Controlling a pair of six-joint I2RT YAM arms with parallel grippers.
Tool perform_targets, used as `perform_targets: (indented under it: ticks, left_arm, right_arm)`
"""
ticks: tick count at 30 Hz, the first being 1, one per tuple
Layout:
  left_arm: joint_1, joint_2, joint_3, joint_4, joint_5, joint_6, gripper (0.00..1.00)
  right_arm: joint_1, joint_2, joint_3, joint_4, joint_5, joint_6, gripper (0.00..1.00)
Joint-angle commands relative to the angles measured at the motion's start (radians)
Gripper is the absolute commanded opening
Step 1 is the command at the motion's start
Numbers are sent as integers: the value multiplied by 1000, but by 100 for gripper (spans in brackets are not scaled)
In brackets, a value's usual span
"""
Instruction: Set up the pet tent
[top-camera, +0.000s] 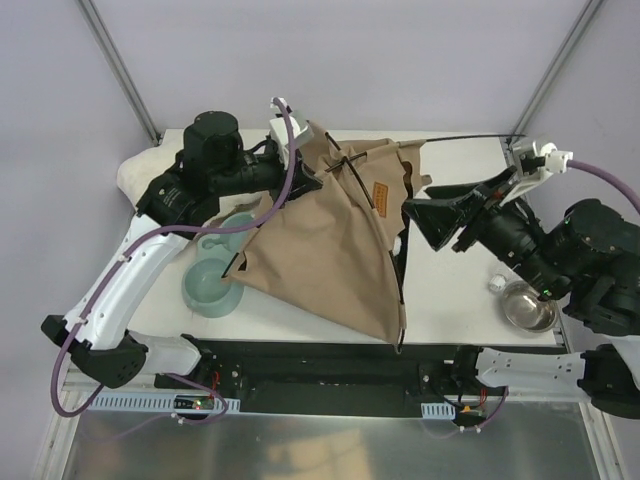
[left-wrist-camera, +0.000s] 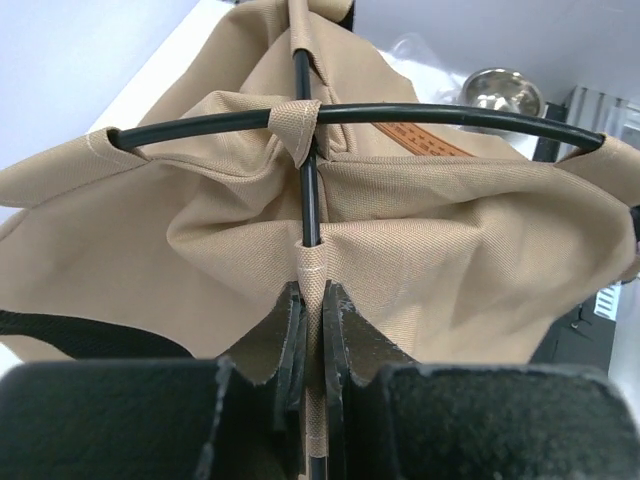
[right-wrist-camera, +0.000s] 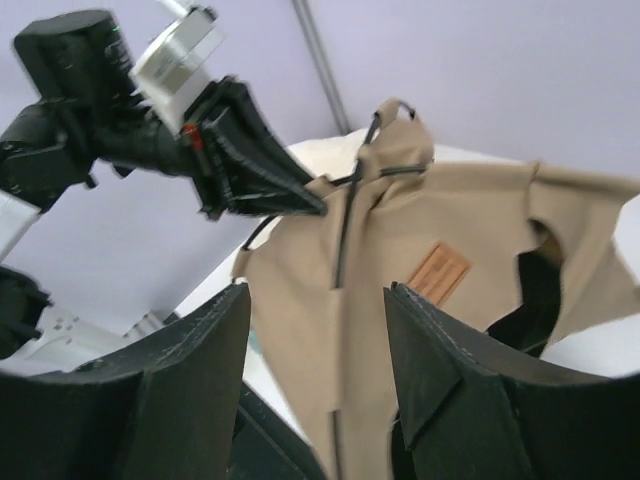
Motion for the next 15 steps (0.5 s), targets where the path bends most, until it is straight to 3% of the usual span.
perform_targets:
  ticks: [1,8,15]
  left_arm:
    - [24,-65,43,82,142,46,0]
    - [36,-128,-9,47,187,63,0]
    - [38,-251,-106,-17,268,92,0]
  right_arm:
    - [-1,104,138,-119,90,-158,61]
    - [-36,248,317,-242,-19,-459,60]
    - [-169,406,564,-465,-283,-537,65]
